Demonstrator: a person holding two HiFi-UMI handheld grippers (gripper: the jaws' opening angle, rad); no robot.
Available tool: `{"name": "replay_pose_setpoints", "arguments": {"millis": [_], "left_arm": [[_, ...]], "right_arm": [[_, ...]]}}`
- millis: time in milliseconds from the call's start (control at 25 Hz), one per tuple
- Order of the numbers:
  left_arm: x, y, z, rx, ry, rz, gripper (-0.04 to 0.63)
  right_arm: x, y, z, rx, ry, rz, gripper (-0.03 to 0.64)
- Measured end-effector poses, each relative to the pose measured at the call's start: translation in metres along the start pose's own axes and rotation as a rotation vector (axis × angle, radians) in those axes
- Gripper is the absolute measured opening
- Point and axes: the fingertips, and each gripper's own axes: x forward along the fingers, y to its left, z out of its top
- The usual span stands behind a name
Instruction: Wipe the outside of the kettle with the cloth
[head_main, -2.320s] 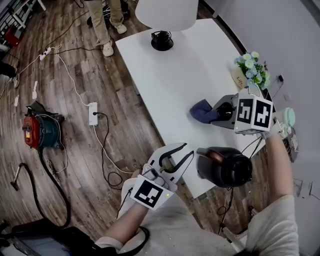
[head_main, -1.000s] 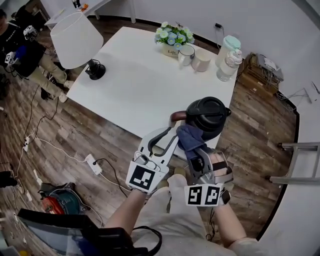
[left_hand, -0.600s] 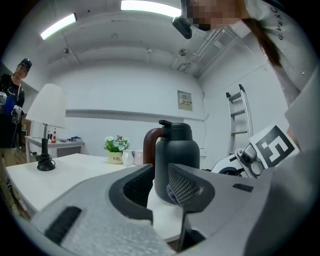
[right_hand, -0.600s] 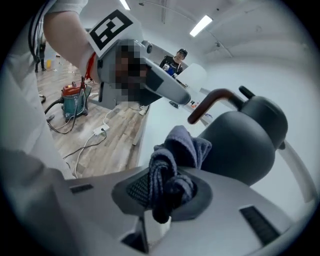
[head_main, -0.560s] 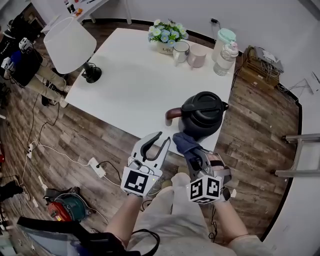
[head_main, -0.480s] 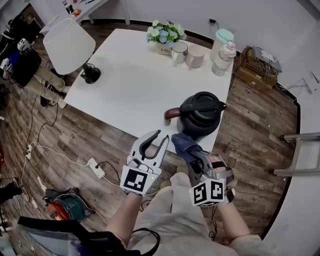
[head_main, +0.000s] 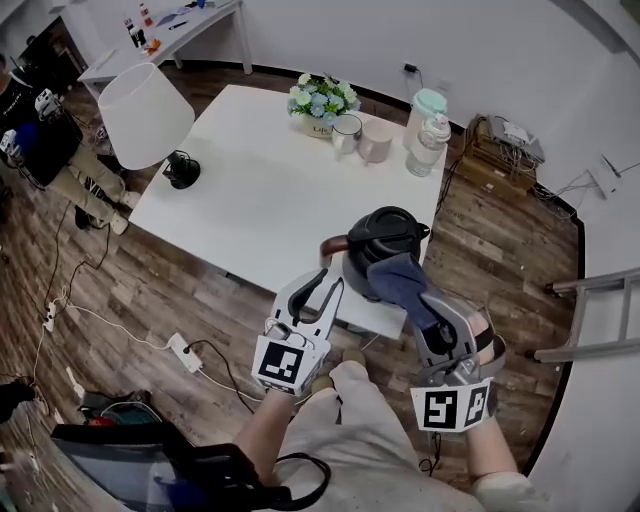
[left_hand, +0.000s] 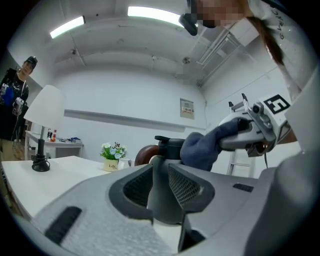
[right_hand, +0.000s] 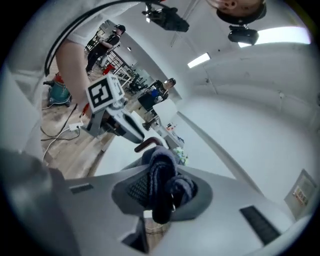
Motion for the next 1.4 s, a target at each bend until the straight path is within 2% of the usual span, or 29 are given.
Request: {"name": "replay_pose_setpoints", "arguments": {"millis": [240,360,440,560,680,840,960,1000,1040,1080,1120,1160,1200,1240,1280,1320,1360,1400], "left_arm": [[0.001,-0.006,-0.016,0.003,0.048,-0.019,0.104],[0.0,-0.006,-0.026,0.018,0.073,-0.018,0.104],[0.002,-0.005,-0.026,0.0,0.073,-0.005,0.104],[0.003,-0.007,-0.023,-0.011,0.057,-0.001,0.104],[0.006,-0.009,-0.013,-0.015,0.03,-0.002,0.104],[0.004,-0.008,0.004,-0.021,0.001,0.009,0.104],[0.001,-0.003,0.018,-0.03,-0.024,0.035,0.104],[0.001,-0.002,0.024,-0.045,-0.034,0.046,0.104],[0.0,0.0,0.028,-0.055,-0.042,0.054,0.104],[-0.002,0.001,0.029,-0.058,-0.045,0.06,0.104],[-0.004,0.002,0.029,-0.053,-0.045,0.067,0.104],[-0.005,0.005,0.029,-0.041,-0.044,0.075,0.104],[-0.006,0.007,0.031,-0.032,-0.047,0.084,0.104],[-0.007,0.009,0.032,-0.034,-0.054,0.093,0.104],[-0.008,0.011,0.033,-0.046,-0.06,0.103,0.104],[-0.009,0.012,0.032,-0.062,-0.061,0.114,0.104],[-0.01,0.013,0.03,-0.072,-0.058,0.124,0.104],[-0.011,0.013,0.027,-0.079,-0.054,0.132,0.104]], "right_arm": [[0.052,0.098,-0.069,0.083,0.113,0.171,0.063],[0.062,0.128,-0.079,0.098,0.128,0.233,0.063],[0.06,0.127,-0.074,0.099,0.102,0.253,0.063],[0.039,0.098,-0.05,0.123,0.025,0.261,0.063],[0.016,0.047,-0.022,0.138,-0.034,0.243,0.062],[-0.006,-0.028,0.023,0.075,-0.116,0.162,0.062],[0.0,-0.074,0.062,0.062,-0.238,0.095,0.063],[0.008,-0.084,0.075,0.095,-0.284,0.084,0.063],[0.018,-0.092,0.085,0.176,-0.318,0.101,0.063],[0.029,-0.095,0.091,0.314,-0.332,0.165,0.063],[0.039,-0.093,0.096,0.482,-0.33,0.281,0.062],[0.046,-0.087,0.099,0.625,-0.319,0.438,0.062],[0.051,-0.08,0.102,0.717,-0.307,0.609,0.063],[0.053,-0.073,0.102,0.774,-0.29,0.761,0.062],[0.055,-0.066,0.099,0.809,-0.263,0.876,0.062],[0.058,-0.058,0.092,0.819,-0.22,0.946,0.063],[0.063,-0.051,0.082,0.804,-0.165,0.973,0.063],[0.07,-0.045,0.068,0.767,-0.103,0.962,0.063]]}}
